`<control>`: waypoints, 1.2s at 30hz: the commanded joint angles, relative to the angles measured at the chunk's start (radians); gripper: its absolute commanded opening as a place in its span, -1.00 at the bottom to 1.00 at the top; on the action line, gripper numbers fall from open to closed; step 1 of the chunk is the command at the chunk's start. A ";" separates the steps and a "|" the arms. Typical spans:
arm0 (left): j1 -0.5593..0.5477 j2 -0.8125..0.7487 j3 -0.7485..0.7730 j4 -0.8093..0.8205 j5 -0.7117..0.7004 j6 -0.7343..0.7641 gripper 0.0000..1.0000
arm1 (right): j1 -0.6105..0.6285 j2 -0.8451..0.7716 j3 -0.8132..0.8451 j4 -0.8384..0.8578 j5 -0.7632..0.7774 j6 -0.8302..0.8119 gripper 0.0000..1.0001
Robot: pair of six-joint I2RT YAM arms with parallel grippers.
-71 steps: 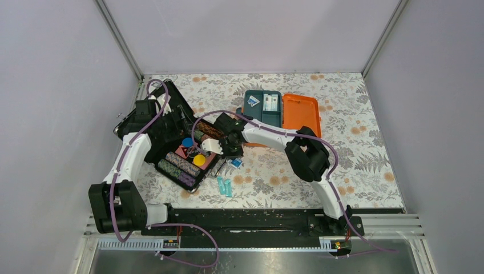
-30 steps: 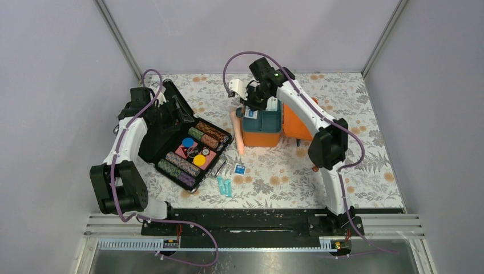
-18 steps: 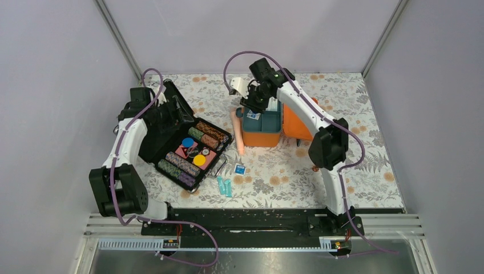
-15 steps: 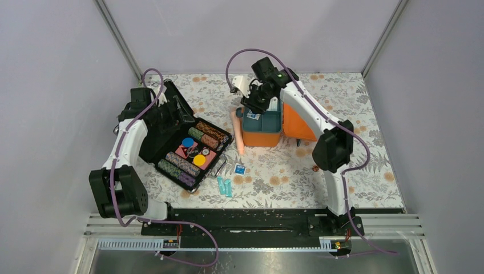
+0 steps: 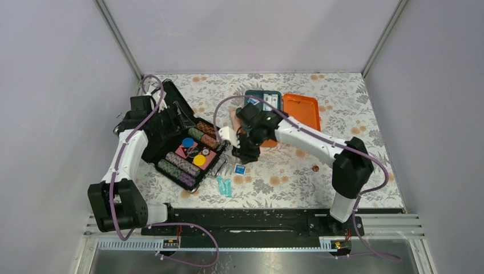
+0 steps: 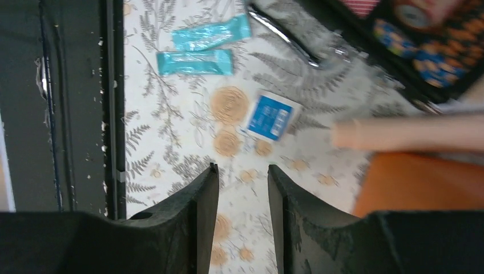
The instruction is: Organize the medicine kit
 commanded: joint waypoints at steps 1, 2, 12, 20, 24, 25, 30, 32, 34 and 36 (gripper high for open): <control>-0.010 -0.026 0.002 0.062 0.022 -0.030 0.57 | 0.076 0.074 -0.051 0.147 0.011 0.106 -0.10; -0.015 -0.027 0.003 0.062 0.027 -0.035 0.57 | 0.080 0.099 -0.047 0.172 0.013 0.165 -0.07; -0.036 -0.127 -0.059 0.125 0.026 -0.065 0.57 | 0.106 0.215 -0.120 0.335 0.229 0.402 0.15; -0.035 -0.185 -0.107 0.134 0.010 -0.054 0.58 | 0.106 0.270 -0.150 0.348 0.283 0.387 0.20; -0.030 -0.181 -0.108 0.134 0.010 -0.055 0.58 | 0.108 0.303 -0.163 0.357 0.295 0.370 0.10; -0.027 -0.176 -0.106 0.134 0.011 -0.054 0.58 | 0.108 0.306 -0.168 0.359 0.301 0.372 0.06; -0.020 -0.137 -0.084 0.134 0.019 -0.064 0.58 | 0.110 0.305 -0.188 0.361 0.308 0.374 -0.59; -0.017 -0.118 -0.071 0.134 0.027 -0.068 0.58 | 0.110 0.285 -0.191 0.356 0.306 0.384 -0.93; -0.013 -0.102 -0.060 0.134 0.035 -0.073 0.58 | 0.110 0.255 -0.183 0.336 0.296 0.384 -1.00; -0.007 -0.084 -0.052 0.135 0.041 -0.080 0.58 | 0.110 0.212 -0.173 0.314 0.277 0.385 -1.00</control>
